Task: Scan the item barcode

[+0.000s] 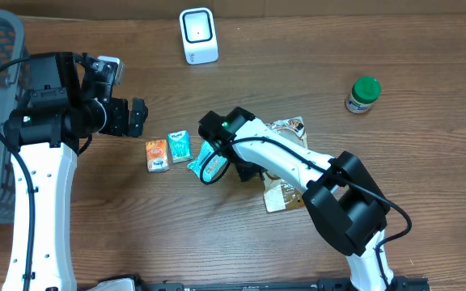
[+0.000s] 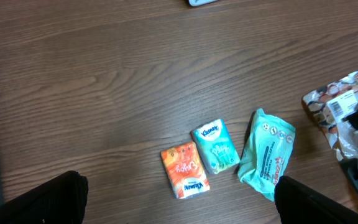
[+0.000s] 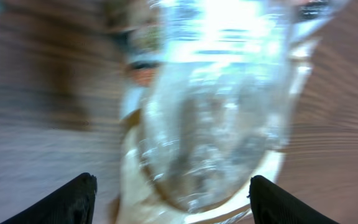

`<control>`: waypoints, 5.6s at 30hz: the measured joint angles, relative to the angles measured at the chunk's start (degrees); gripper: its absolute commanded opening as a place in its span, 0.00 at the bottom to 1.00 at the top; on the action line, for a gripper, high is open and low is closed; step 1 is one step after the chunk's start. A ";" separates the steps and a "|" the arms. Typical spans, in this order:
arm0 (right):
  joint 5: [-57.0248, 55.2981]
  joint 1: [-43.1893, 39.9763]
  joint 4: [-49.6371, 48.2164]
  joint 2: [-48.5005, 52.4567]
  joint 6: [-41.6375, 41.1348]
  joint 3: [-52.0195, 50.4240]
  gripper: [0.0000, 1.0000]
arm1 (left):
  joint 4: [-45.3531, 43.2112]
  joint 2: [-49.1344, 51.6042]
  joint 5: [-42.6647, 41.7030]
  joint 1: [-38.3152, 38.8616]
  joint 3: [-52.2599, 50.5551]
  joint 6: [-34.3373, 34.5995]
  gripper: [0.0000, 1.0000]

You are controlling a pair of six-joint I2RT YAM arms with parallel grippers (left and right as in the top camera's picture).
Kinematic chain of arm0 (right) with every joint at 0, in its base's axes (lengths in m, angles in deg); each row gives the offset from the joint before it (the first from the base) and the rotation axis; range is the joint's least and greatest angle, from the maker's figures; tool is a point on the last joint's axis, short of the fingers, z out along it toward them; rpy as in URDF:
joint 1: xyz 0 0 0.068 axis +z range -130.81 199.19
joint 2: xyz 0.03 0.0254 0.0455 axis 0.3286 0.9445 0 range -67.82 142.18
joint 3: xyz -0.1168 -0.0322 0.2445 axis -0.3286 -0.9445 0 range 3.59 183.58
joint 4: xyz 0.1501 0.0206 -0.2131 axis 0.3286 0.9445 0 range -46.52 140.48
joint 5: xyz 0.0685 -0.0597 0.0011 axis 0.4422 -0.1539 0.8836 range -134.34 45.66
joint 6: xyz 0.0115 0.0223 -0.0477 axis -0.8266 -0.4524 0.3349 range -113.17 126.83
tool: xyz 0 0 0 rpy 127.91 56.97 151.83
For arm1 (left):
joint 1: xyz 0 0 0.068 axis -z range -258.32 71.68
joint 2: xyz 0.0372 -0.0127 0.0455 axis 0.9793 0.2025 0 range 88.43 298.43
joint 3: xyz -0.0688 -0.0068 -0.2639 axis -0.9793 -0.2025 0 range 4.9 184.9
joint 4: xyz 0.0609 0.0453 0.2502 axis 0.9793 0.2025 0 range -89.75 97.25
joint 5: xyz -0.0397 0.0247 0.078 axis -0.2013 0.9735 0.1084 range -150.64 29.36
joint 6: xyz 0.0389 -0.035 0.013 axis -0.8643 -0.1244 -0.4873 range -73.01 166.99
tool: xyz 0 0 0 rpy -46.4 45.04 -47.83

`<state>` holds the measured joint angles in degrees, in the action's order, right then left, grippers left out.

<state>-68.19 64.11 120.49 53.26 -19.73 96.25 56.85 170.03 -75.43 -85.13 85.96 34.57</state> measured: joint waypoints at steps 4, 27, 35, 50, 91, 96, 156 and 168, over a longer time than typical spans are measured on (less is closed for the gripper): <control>5.73 -1.03 0.48 -0.02 1.42 5.11 0.77 | 0.00 0.00 0.02 0.00 0.00 0.00 1.00; 47.63 -41.64 3.52 -6.69 34.40 4.79 0.79 | 0.00 0.00 0.00 0.00 0.00 0.00 1.00; 57.88 -47.15 -9.94 -6.69 38.64 -12.68 0.75 | 0.00 0.00 0.00 0.00 0.00 0.00 1.00; 68.17 -46.99 -29.92 -7.45 35.71 -27.76 0.68 | 0.00 0.00 0.00 0.00 0.00 0.00 1.00; 69.68 -39.01 -40.48 -6.14 17.03 -27.06 0.04 | -9.01 17.99 -15.17 21.88 -2.27 31.82 0.04; 67.45 -36.17 -43.60 -6.14 9.44 -26.99 0.04 | -10.36 21.55 -15.04 24.11 -2.27 32.26 0.04; 72.41 -30.53 -52.98 -6.64 3.28 -30.29 0.47 | -12.04 41.22 -23.85 25.42 -2.27 33.05 0.04; 73.66 -30.58 -57.48 -5.55 0.04 -30.67 0.27 | -11.61 41.22 -23.80 24.68 -2.27 33.03 0.04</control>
<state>5.46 33.54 63.01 47.71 -19.69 65.58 45.24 211.26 -99.23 -60.45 83.69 67.59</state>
